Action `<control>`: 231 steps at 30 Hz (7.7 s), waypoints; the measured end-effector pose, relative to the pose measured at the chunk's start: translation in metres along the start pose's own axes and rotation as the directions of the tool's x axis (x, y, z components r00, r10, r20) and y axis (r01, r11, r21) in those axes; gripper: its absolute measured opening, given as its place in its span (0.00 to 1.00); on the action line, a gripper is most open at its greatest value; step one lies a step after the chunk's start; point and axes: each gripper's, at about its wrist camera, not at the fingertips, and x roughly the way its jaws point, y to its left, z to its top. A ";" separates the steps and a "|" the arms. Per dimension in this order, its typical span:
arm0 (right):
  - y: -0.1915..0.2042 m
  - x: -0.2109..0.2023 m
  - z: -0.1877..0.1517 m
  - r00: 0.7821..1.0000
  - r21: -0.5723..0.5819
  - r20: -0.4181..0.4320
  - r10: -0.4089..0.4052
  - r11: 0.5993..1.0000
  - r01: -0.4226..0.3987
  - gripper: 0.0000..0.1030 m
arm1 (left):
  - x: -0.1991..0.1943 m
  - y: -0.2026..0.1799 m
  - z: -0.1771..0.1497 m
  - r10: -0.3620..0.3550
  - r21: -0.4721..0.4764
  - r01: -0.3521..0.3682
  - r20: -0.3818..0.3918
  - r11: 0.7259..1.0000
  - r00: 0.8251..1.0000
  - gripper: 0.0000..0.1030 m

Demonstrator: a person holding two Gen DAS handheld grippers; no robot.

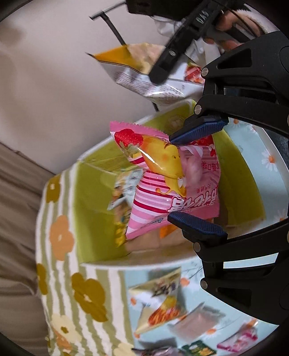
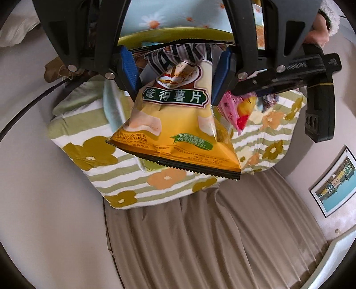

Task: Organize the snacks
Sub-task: 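Carry both bags over the yellow box and open both tools to drop them, then withdraw both tools from the box back over the remaining snacks, then grasp the pink milk candy bag with the left tool while the right tool grasps the waffle pack, then carry both items over the yellow box and open both tools to release them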

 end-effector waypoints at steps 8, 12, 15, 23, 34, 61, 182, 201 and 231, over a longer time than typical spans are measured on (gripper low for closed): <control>-0.011 0.012 -0.006 0.999 0.038 -0.040 0.029 0.999 -0.027 0.54 | 0.027 -0.004 -0.013 0.071 0.039 -0.068 -0.086 0.997 0.994 0.58; -0.009 0.015 -0.003 0.999 0.038 -0.045 0.027 0.999 -0.026 0.54 | 0.022 0.001 -0.012 0.120 0.053 -0.116 -0.081 0.992 0.989 0.92; -0.012 0.019 0.000 0.998 0.037 -0.049 0.026 0.999 -0.024 0.54 | 0.012 0.010 -0.013 0.128 0.032 -0.126 -0.065 0.992 0.990 1.00; 0.005 0.044 -0.002 0.993 -0.047 -0.119 -0.010 0.999 0.005 0.54 | -0.010 0.020 -0.023 0.164 0.058 -0.161 -0.047 0.985 0.985 1.00; 0.018 0.077 0.002 0.993 -0.099 -0.107 -0.056 0.994 0.045 0.87 | -0.017 0.036 -0.023 0.161 0.018 -0.161 -0.043 0.987 0.986 1.00; 0.071 0.020 0.004 0.990 -0.252 -0.020 0.142 0.957 -0.142 0.96 | -0.101 0.045 -0.079 0.309 -0.120 -0.295 0.124 0.948 0.943 1.00; 0.305 0.181 -0.220 0.960 -0.481 -0.278 0.027 0.861 -0.163 0.74 | -0.144 0.316 -0.160 0.285 -0.090 -0.292 -0.078 0.952 0.955 0.66; 0.221 0.046 -0.099 0.999 -0.297 -0.040 0.005 0.955 -0.017 0.74 | -0.177 0.179 -0.081 0.215 0.010 -0.218 0.134 0.976 0.967 0.66; 0.018 0.042 0.003 0.997 -0.094 -0.066 -0.025 0.995 0.019 0.74 | 0.028 0.025 0.021 0.286 0.111 -0.283 -0.006 0.953 0.958 0.96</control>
